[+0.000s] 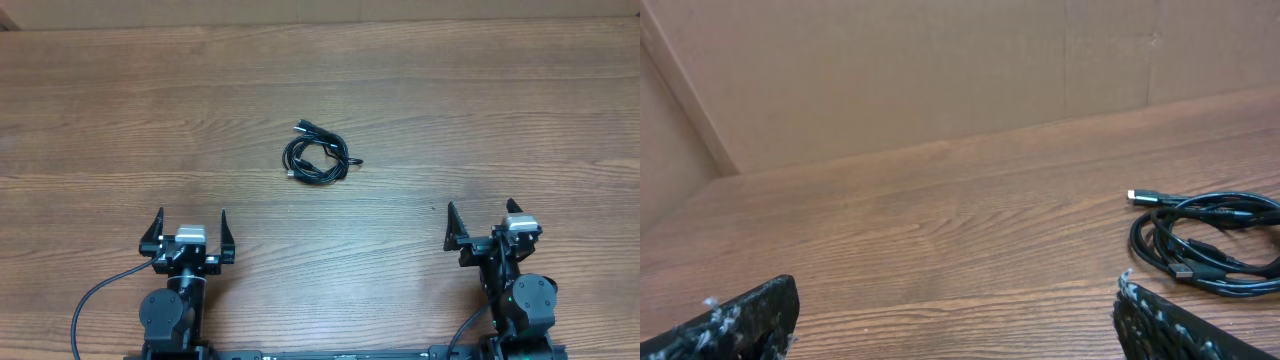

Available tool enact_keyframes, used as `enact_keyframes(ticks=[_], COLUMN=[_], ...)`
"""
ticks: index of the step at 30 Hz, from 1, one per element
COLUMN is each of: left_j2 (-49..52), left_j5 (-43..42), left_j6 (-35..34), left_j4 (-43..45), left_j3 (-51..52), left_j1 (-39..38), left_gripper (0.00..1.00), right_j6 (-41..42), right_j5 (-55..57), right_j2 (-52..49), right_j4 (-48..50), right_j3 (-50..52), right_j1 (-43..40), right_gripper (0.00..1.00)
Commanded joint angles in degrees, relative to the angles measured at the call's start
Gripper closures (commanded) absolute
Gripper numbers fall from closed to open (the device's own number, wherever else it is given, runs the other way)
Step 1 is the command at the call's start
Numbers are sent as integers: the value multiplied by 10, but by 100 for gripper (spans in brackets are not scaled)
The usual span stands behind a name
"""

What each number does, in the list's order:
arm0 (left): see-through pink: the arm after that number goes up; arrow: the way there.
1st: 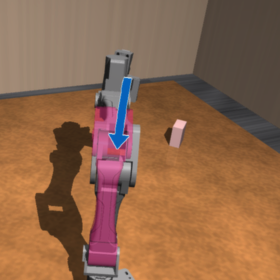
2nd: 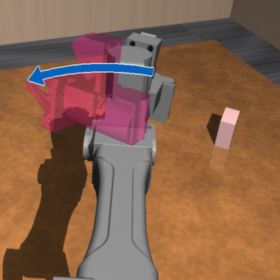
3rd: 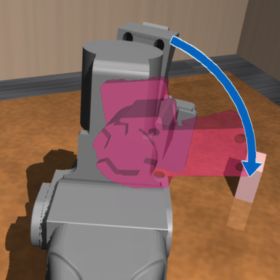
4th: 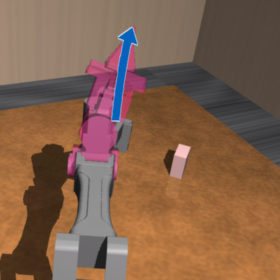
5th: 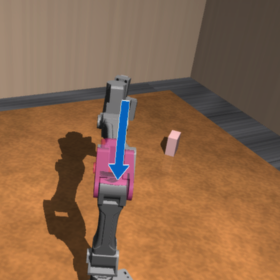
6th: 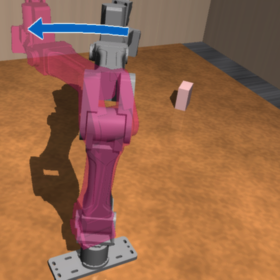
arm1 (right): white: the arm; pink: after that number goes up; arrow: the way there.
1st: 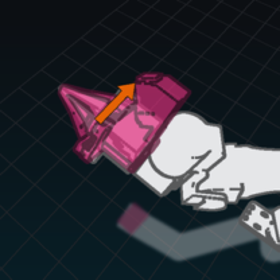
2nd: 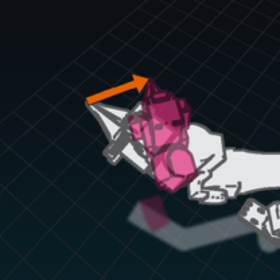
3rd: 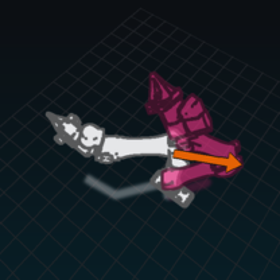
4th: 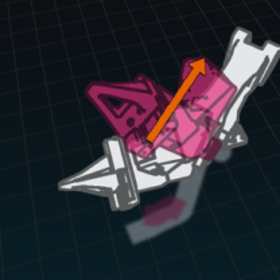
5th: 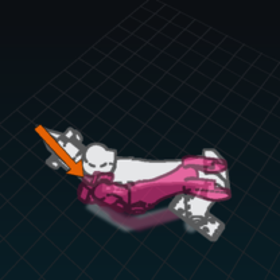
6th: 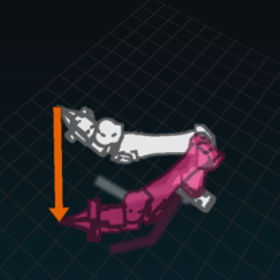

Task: Untangle cables

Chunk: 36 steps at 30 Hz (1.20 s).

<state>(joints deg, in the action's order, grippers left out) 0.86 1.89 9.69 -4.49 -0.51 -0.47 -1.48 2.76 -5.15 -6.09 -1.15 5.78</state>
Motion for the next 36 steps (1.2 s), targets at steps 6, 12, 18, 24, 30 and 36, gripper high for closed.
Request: enact_keyframes(ticks=[6, 12, 18, 24, 30, 36], left_j2=[-6, -6, -6, -6, -6, -6], left_j5=[-4, -5, -4, -4, -4, -9], left_j6=[10, 10, 10, 10, 10, 7], left_j4=[0, 0, 0, 0, 0, 0], left_j3=[2, 2, 2, 2, 2, 2], left_j1=[4, 4, 4, 4, 4, 4], left_gripper=[0, 0, 0, 1, 0, 0], right_j6=[2, 2, 2, 2, 2, 2], right_j5=[-3, -3, -3, -3, -4, -29], right_j2=[0, 0, 0, 0, 0, 0], right_j4=[2, 2, 2, 2, 2, 1], right_j3=[1, 1, 1, 1, 1, 1], right_j1=[4, 4, 4, 4, 4, 4], right_gripper=[0, 0, 0, 0, 0, 0])
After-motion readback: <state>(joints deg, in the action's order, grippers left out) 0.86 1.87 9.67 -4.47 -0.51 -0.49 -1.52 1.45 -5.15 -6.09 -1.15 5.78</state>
